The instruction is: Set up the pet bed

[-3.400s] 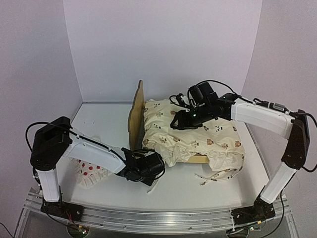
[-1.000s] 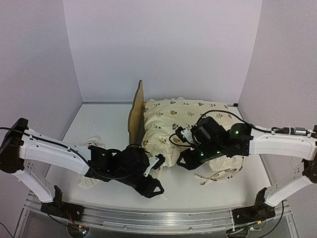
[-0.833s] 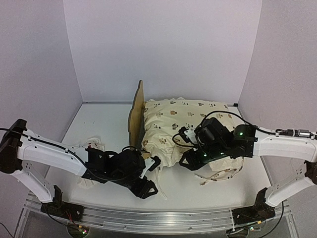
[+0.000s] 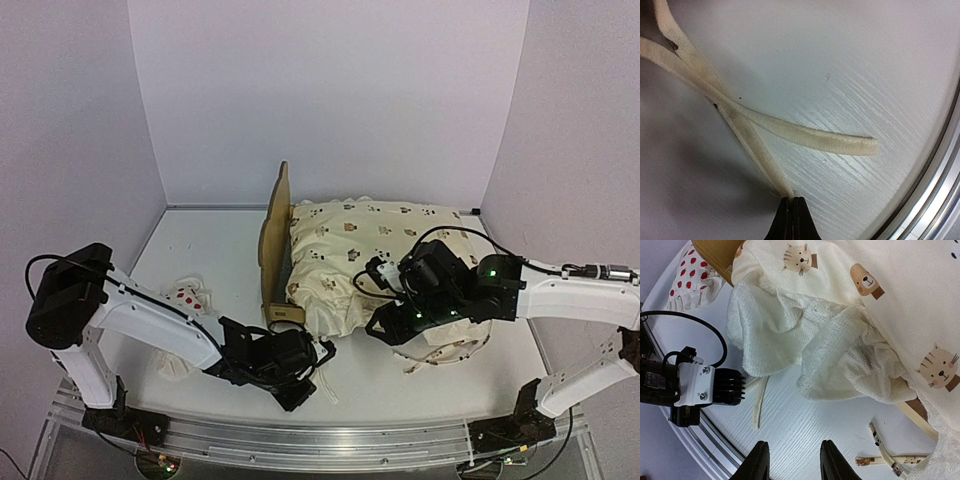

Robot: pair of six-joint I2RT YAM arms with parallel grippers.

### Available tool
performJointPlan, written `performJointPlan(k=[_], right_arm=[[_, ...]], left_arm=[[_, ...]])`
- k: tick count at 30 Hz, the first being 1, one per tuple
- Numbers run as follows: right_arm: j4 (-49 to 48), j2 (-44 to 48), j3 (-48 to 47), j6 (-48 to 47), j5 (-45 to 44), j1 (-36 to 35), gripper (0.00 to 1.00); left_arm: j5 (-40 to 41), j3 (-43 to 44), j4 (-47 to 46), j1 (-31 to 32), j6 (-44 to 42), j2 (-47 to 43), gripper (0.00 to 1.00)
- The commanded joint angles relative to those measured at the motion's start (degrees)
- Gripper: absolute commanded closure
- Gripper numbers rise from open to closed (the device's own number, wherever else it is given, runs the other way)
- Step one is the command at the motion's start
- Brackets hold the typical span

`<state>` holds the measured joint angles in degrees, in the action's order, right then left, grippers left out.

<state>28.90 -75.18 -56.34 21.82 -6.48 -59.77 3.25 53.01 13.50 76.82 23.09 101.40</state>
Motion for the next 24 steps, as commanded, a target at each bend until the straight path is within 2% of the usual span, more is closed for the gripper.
performJointPlan(k=[1,11,17,21,24], right_arm=[[-2.04,1.57,-0.06,1.81,-1.83,-0.08,0.64],[-10.52,1.13,3.96,6.33,2.61,-0.25,0.68],[-25.67,0.63,11.72,10.57,2.92,-2.78,0.70],[-37.80,-5.01,14.46,10.89,2.39,-6.03,0.69],[-44.46,-9.37,15.53,12.88,-1.14,-7.07,0.65]], left_arm=[[-0.03,-3.74,4.87,1.35,2.35,-3.52,1.00],[3.02,-6.75,4.23,1.37,4.75,-5.56,1.00],[4.20,-6.83,2.40,1.35,4.58,-4.42,1.00],[4.04,-6.88,1.50,1.37,4.38,-4.66,1.00],[4.16,-7.00,1.04,1.32,4.24,-4.94,1.00]])
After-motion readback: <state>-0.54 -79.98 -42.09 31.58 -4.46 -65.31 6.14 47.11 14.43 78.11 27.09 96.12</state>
